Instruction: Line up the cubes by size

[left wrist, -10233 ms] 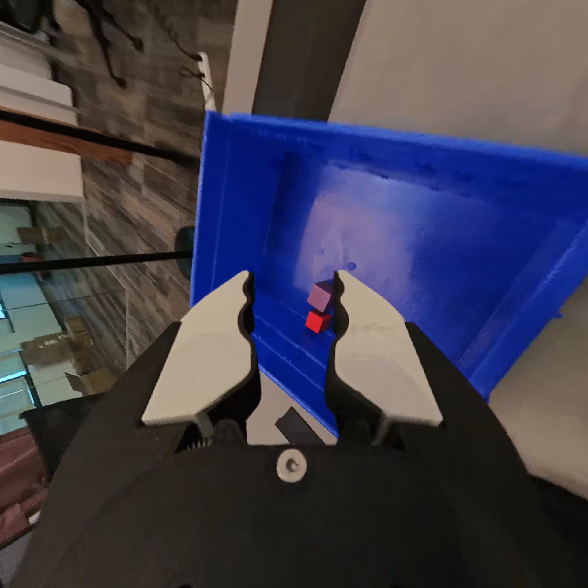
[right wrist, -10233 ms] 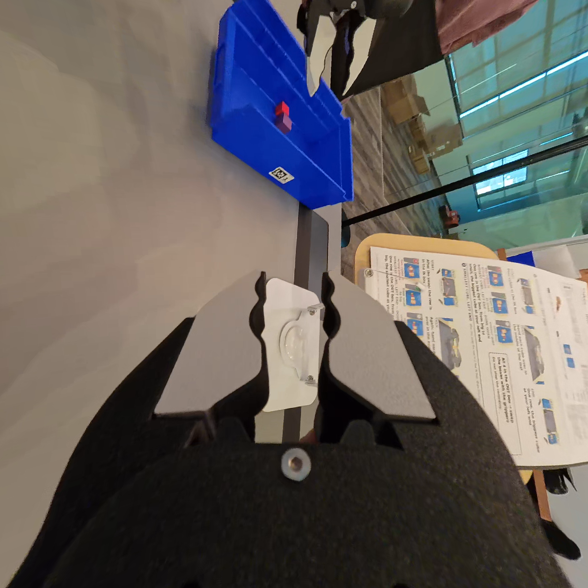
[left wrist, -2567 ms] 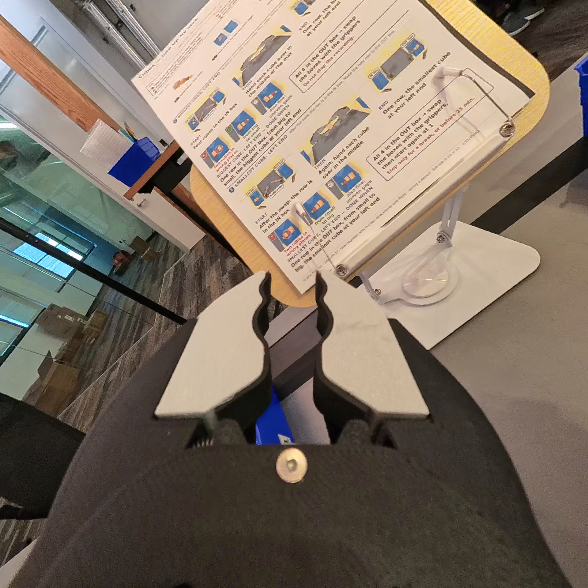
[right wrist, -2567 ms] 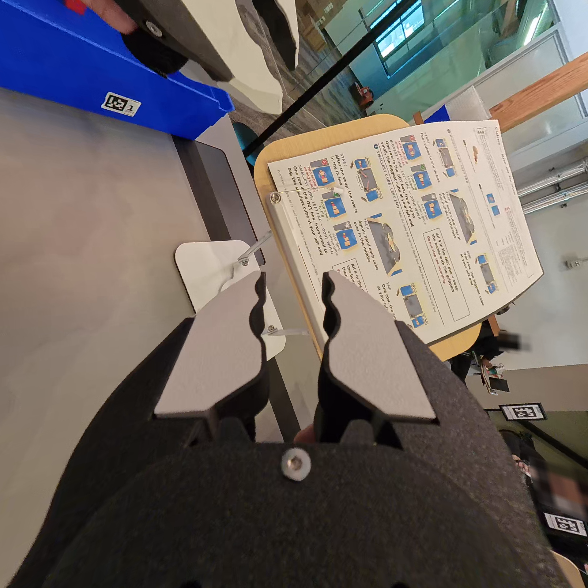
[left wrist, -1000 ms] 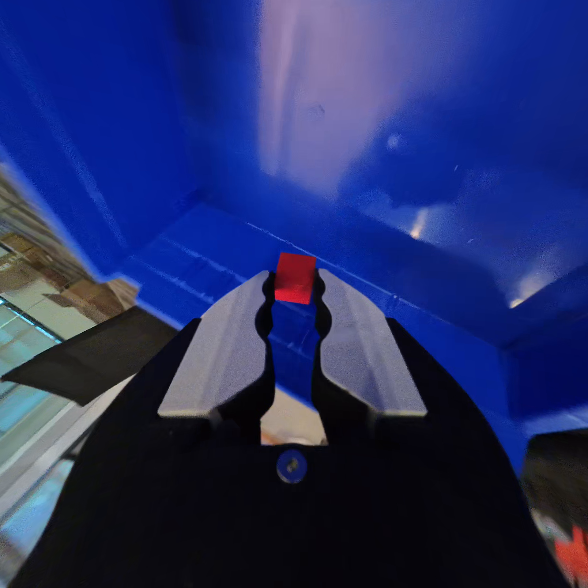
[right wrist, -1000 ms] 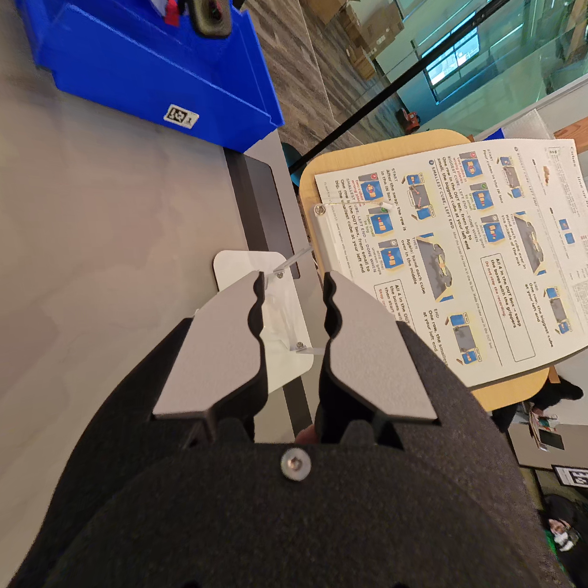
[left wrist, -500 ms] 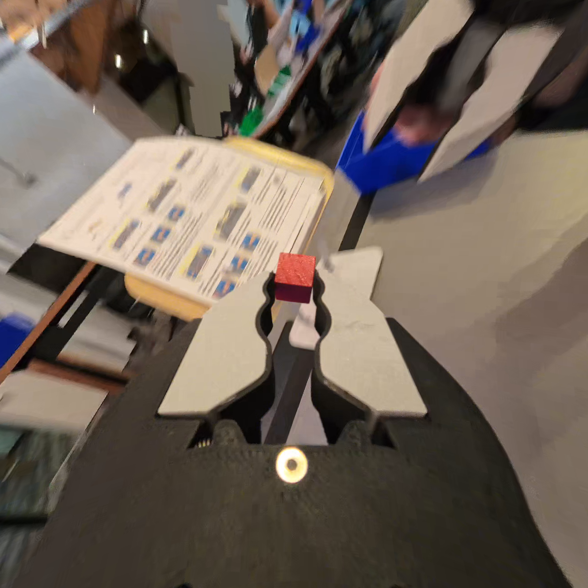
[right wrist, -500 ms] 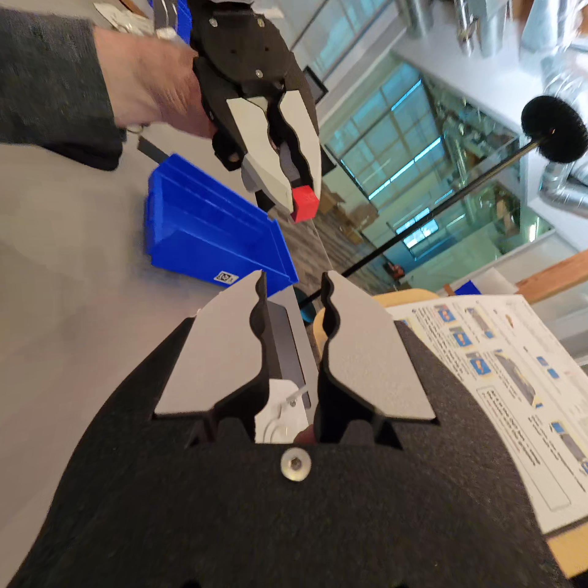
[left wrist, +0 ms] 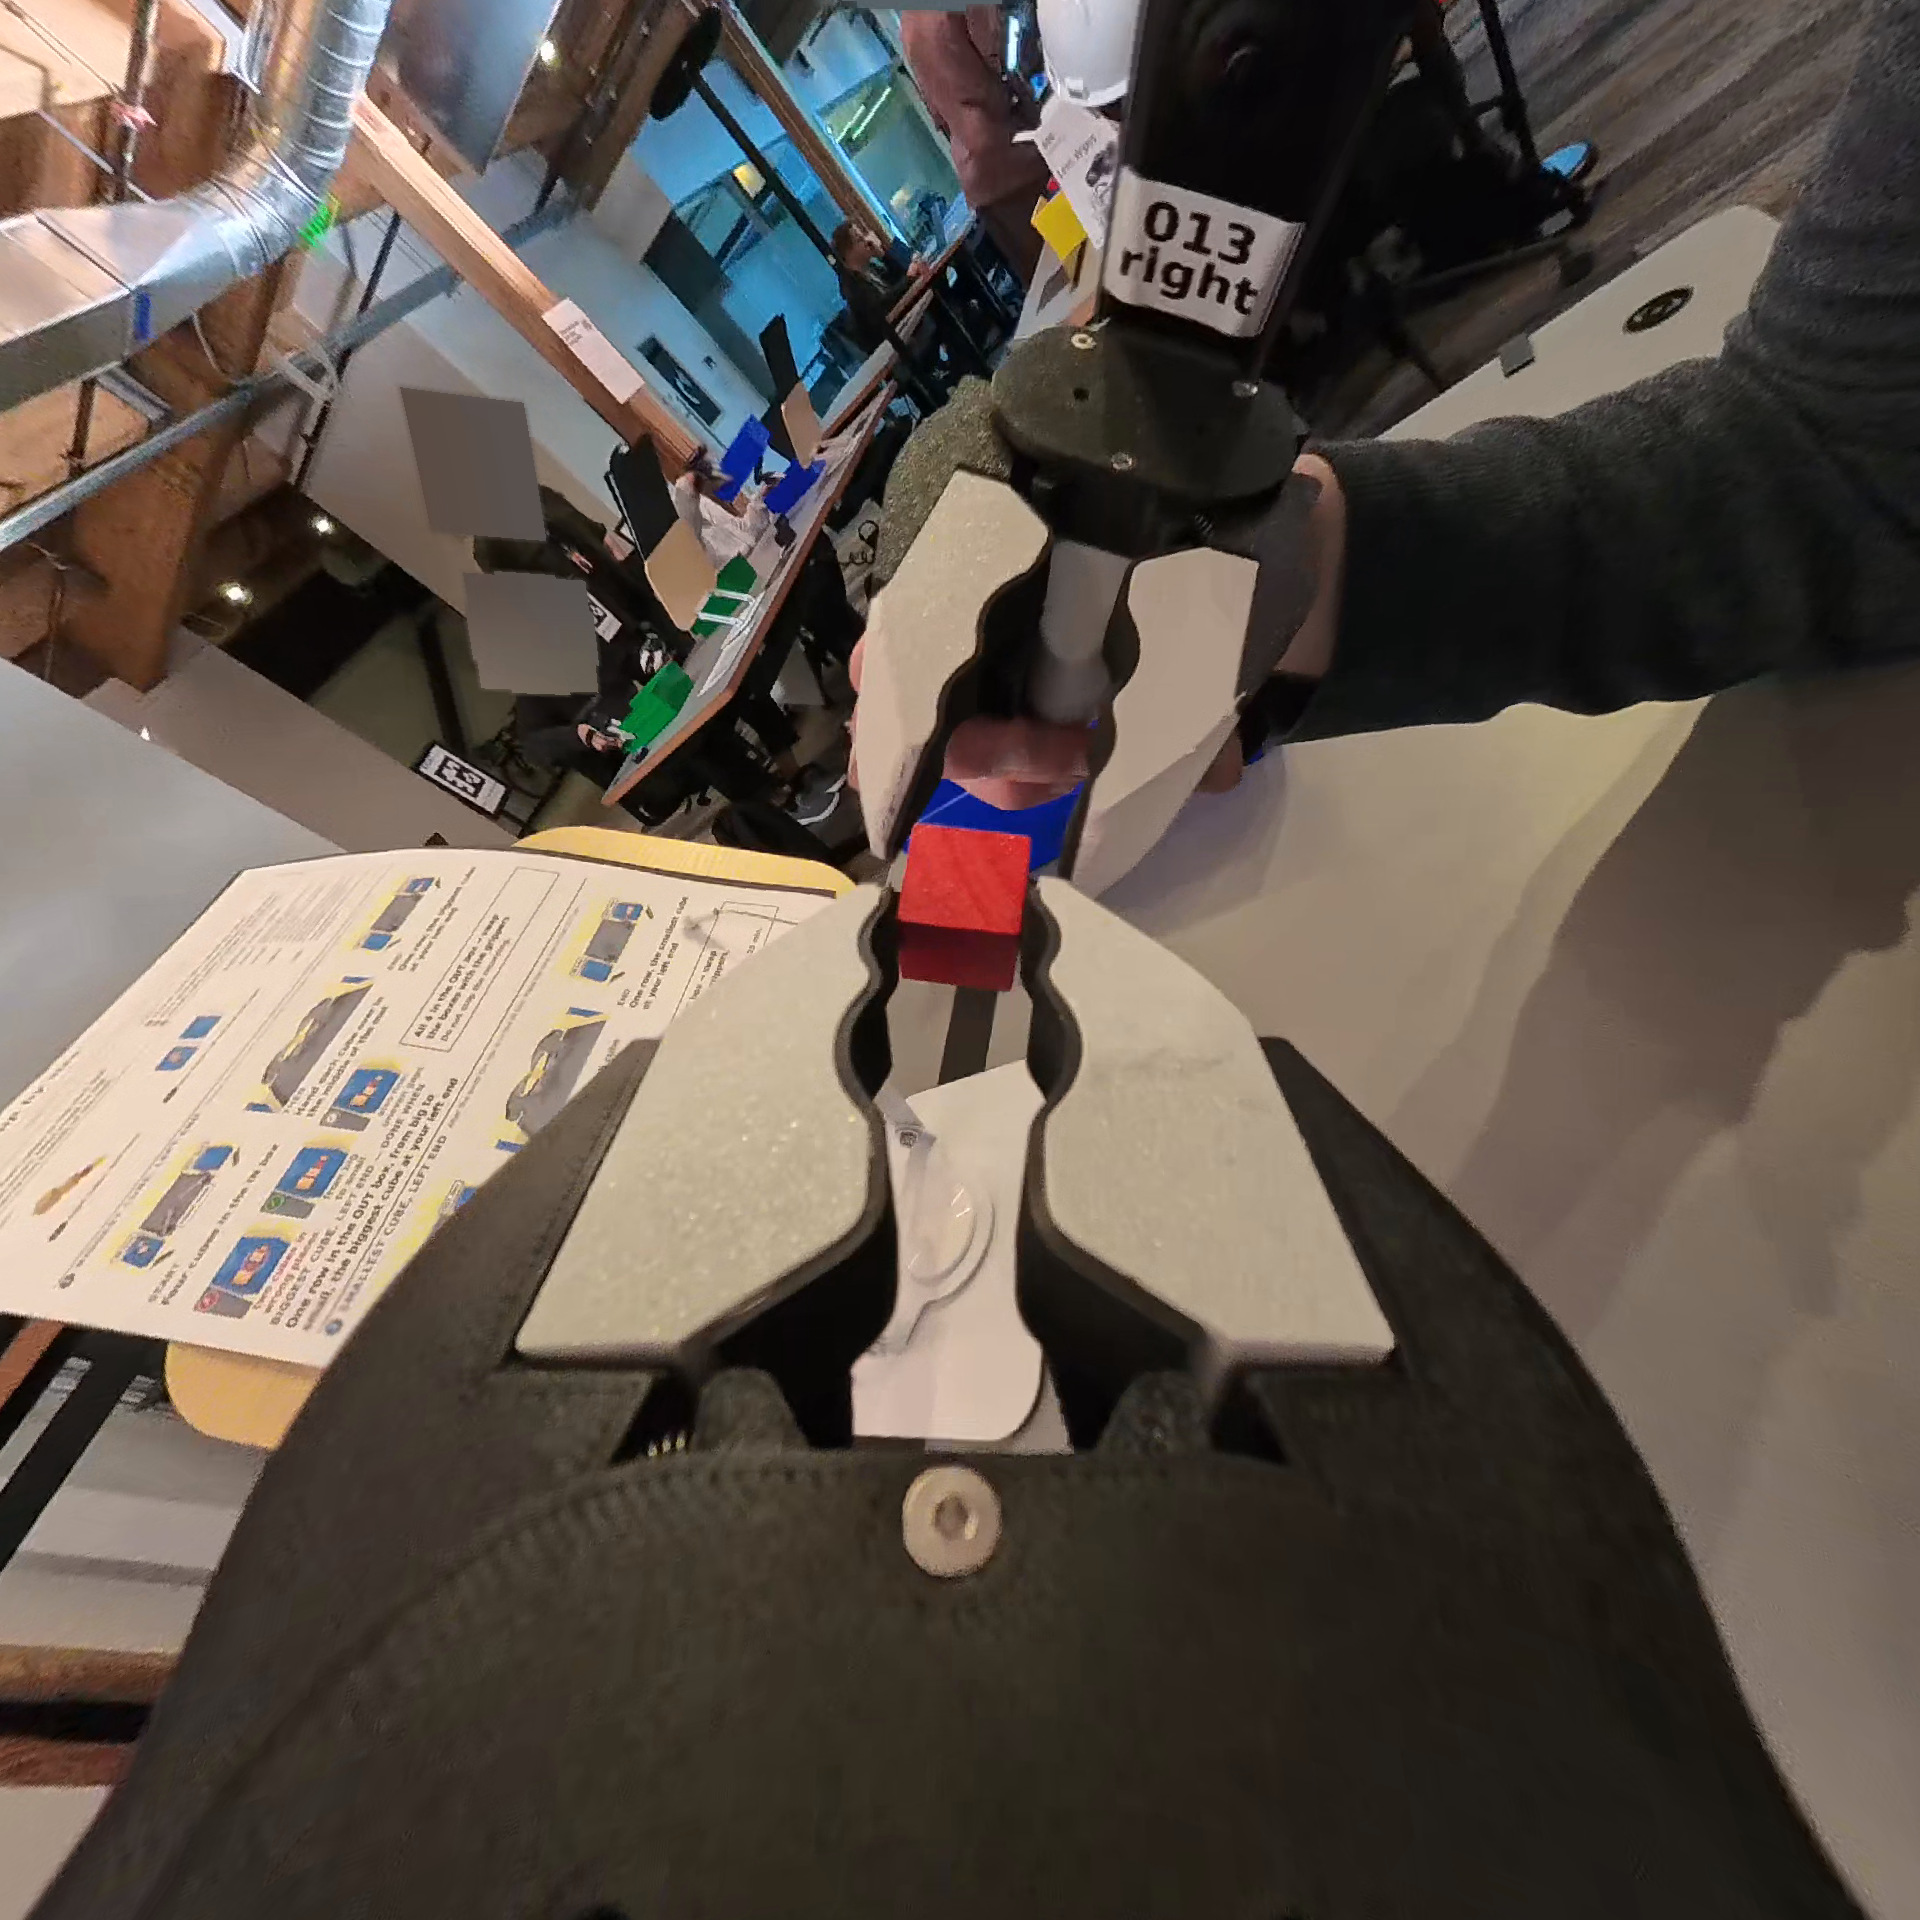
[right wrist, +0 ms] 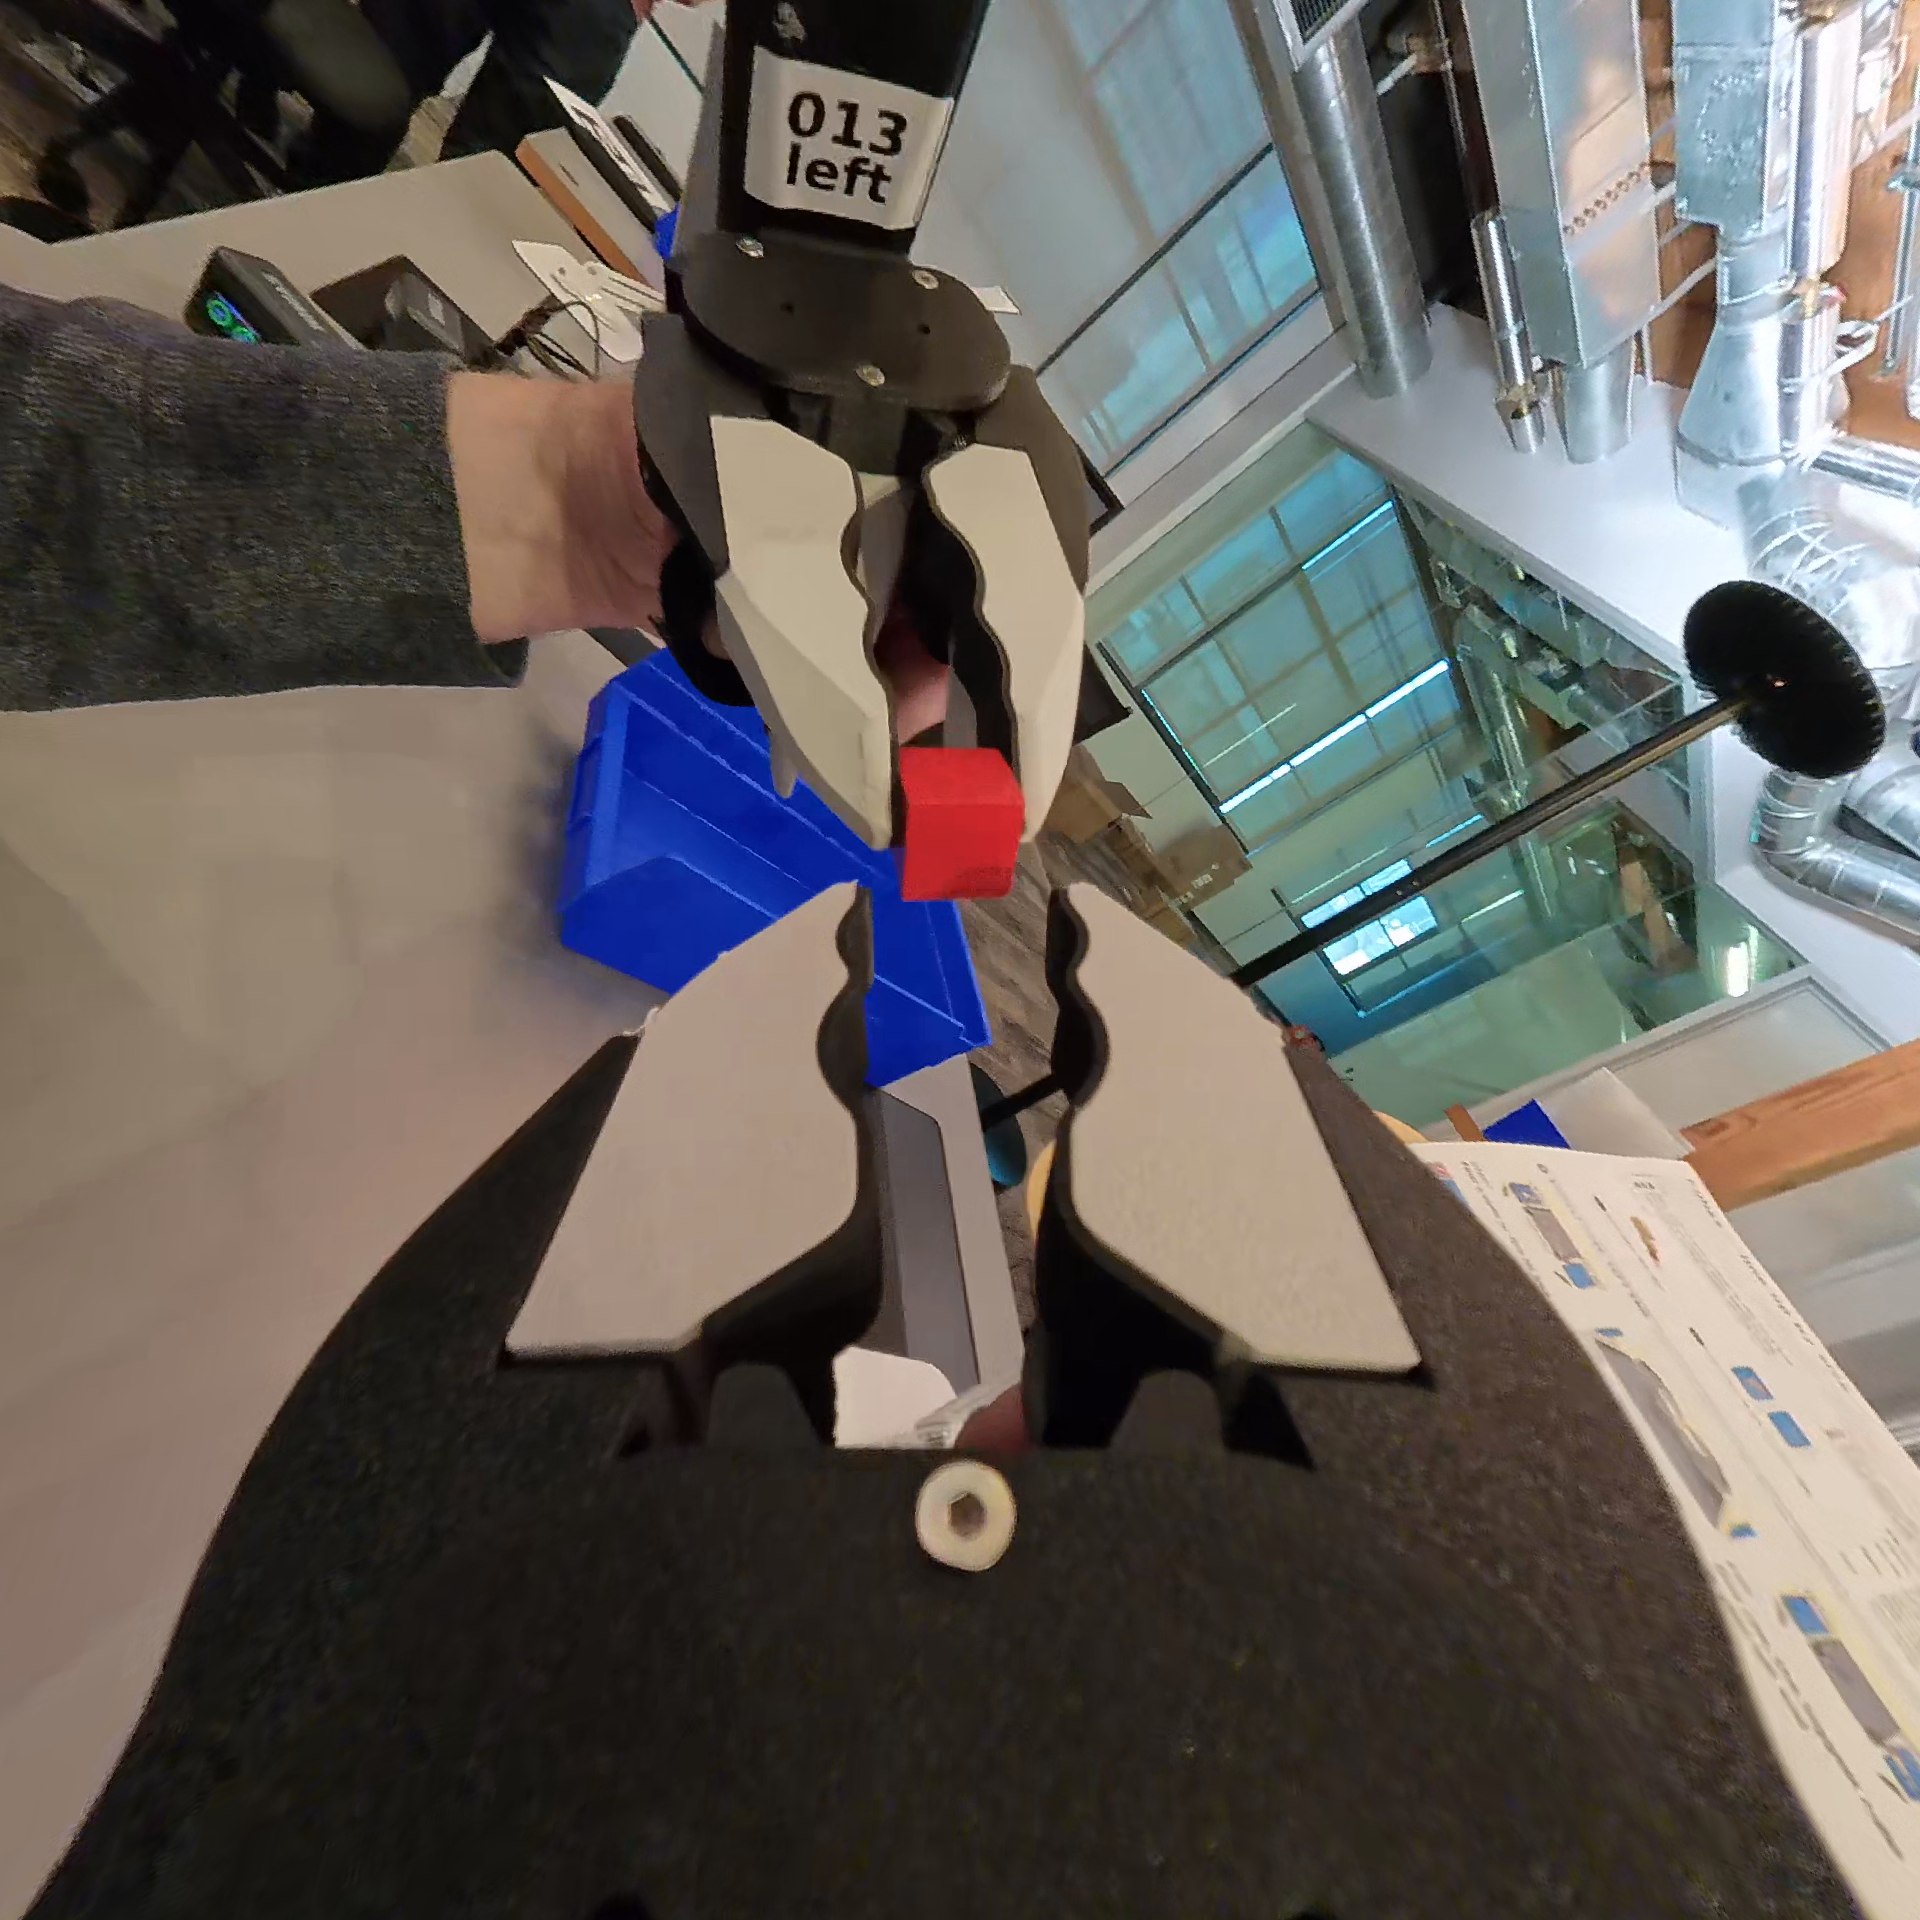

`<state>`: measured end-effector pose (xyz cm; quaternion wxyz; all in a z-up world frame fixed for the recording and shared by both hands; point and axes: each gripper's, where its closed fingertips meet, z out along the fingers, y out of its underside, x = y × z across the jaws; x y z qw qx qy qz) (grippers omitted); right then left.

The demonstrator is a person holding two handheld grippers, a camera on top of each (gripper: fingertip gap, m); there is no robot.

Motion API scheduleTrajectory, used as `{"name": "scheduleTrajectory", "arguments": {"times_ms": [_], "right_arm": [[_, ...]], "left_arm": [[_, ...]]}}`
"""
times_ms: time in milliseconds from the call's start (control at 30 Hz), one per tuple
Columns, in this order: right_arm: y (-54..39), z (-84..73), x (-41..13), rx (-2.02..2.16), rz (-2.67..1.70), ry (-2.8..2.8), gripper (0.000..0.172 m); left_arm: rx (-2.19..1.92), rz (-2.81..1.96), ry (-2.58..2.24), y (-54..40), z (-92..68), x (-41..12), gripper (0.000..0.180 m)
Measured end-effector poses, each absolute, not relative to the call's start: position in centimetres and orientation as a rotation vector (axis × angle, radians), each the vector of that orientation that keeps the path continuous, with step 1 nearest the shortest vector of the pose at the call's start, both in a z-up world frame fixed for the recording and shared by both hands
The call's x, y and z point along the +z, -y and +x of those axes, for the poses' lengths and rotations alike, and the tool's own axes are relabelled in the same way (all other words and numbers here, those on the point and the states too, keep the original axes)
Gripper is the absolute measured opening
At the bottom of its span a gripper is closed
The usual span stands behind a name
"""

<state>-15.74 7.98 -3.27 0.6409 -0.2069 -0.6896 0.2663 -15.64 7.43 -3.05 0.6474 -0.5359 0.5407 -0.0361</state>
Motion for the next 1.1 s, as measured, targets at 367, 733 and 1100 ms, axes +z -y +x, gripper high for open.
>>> {"name": "scheduleTrajectory", "arguments": {"times_ms": [367, 733, 1100], "right_arm": [[-6.8, -15.7, -3.6, 0.616, -0.426, 1.604, 0.023], [-6.9, -15.7, -3.6, 0.617, -0.447, 1.615, 0.021], [-9.9, -12.8, -1.5, 0.504, -0.534, 1.533, 0.021]], "left_arm": [[-0.135, -1.190, -1.288, -6.6, -14.3, -3.3, 0.021], [-0.079, -1.201, -1.285, -6.7, -14.4, -3.2, 0.022], [0.011, -1.172, -1.125, -5.2, -17.0, 0.6, 0.000]]}}
